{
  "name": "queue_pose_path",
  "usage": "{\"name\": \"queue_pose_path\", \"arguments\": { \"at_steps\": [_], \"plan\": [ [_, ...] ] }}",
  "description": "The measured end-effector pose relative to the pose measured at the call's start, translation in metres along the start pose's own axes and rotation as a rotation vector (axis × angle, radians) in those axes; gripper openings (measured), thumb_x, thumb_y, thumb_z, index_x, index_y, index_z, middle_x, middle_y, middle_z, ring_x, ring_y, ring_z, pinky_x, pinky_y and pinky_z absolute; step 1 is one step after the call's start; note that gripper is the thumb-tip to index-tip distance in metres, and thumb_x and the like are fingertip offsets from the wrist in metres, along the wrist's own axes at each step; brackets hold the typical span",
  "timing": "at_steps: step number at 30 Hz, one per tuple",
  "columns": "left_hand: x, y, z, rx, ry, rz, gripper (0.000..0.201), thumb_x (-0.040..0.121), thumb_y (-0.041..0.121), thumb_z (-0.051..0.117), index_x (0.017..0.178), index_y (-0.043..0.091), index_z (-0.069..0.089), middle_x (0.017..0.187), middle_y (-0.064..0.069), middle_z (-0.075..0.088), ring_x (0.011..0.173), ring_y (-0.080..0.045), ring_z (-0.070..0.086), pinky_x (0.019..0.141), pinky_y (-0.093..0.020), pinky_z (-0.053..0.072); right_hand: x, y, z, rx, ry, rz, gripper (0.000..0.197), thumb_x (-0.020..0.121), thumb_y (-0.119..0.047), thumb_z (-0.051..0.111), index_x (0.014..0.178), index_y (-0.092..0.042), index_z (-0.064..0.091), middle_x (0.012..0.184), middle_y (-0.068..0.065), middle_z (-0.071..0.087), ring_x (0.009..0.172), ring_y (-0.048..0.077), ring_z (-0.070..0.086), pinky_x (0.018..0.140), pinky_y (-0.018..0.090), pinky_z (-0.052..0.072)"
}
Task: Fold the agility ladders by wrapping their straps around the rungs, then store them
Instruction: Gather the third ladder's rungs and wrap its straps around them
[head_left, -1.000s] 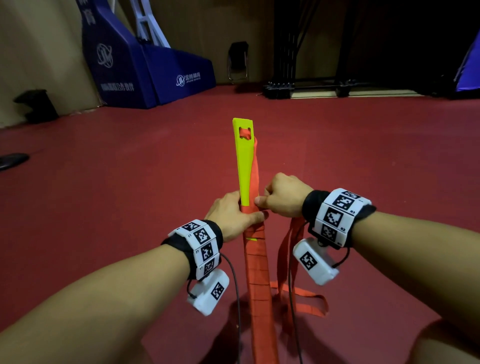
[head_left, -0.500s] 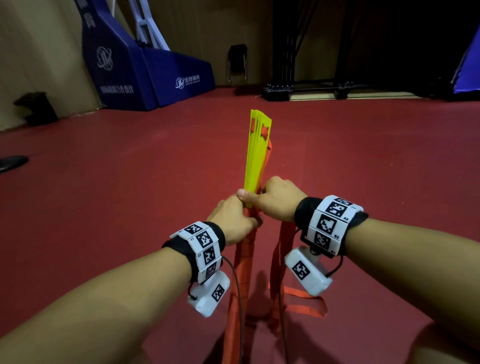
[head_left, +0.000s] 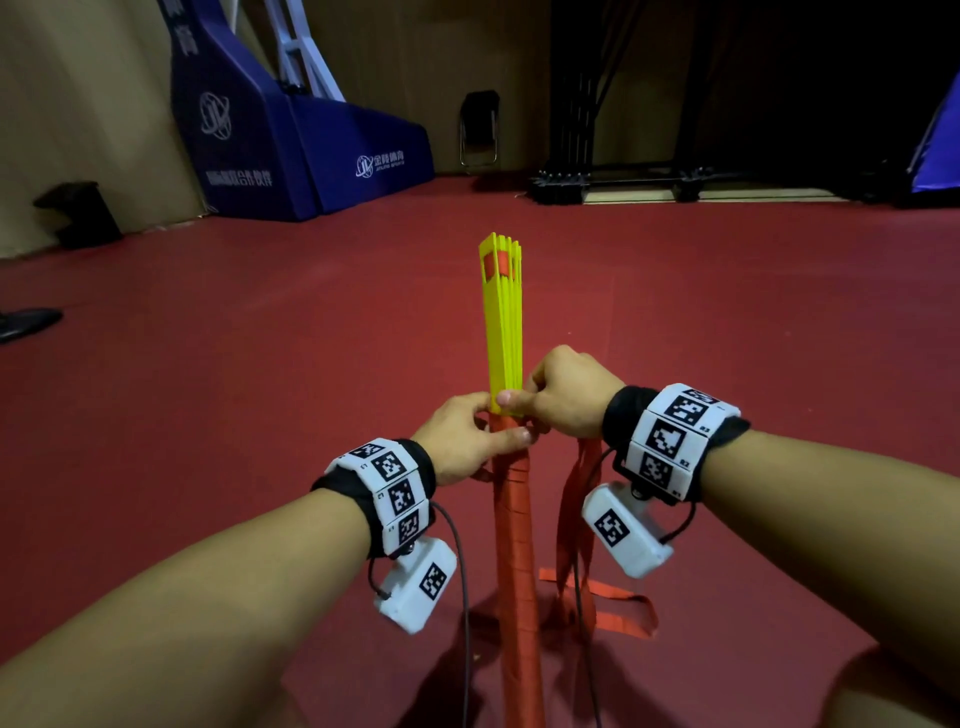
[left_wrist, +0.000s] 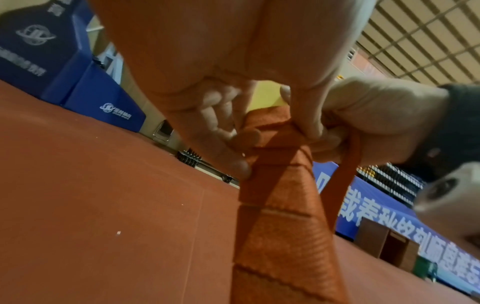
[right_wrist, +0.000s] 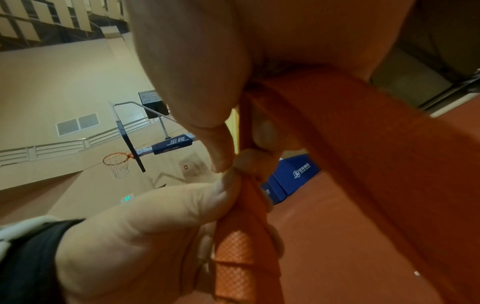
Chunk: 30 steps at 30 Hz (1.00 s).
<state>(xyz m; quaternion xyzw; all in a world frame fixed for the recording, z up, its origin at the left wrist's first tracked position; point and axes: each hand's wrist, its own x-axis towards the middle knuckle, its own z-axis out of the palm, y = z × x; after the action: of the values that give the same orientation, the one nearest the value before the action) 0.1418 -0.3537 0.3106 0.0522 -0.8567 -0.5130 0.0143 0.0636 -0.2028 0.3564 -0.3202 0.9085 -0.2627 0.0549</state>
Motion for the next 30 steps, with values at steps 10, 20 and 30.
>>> {"name": "queue_pose_path", "arguments": {
  "at_steps": [10,20,30],
  "plan": [
    [0.004,0.001,0.002,0.159,0.127,0.029,0.032,0.087,0.049,0.073,0.086,0.018,0.067,0.073,0.008,0.062,0.071,-0.014,0.055,0.069,-0.030,0.045,0.001,0.004,-0.003,0.031,0.029,0.040,0.043,0.095,-0.040,0.063,0.083,0.000,0.071,0.062,0.005,0.055,0.060,0.019,0.050,0.056,0.030,0.037],
    [0.001,0.002,0.007,0.220,0.157,0.064,0.023,0.092,0.040,0.065,0.115,0.036,0.063,0.089,0.009,0.068,0.092,-0.022,0.068,0.083,-0.043,0.058,-0.004,0.008,0.004,0.104,0.093,-0.031,0.028,0.097,-0.034,0.060,0.077,-0.015,0.069,0.066,-0.002,0.071,0.064,0.011,0.065,0.068,0.024,0.049],
    [-0.007,0.015,0.008,0.464,0.219,0.037,0.021,0.089,0.041,0.065,0.107,0.031,0.062,0.090,0.004,0.066,0.087,-0.024,0.060,0.069,-0.027,0.041,-0.011,-0.010,0.002,0.099,0.051,-0.003,0.055,0.086,-0.065,0.059,0.079,-0.012,0.073,0.066,0.001,0.067,0.067,0.020,0.061,0.060,0.034,0.046]
  ]
}}
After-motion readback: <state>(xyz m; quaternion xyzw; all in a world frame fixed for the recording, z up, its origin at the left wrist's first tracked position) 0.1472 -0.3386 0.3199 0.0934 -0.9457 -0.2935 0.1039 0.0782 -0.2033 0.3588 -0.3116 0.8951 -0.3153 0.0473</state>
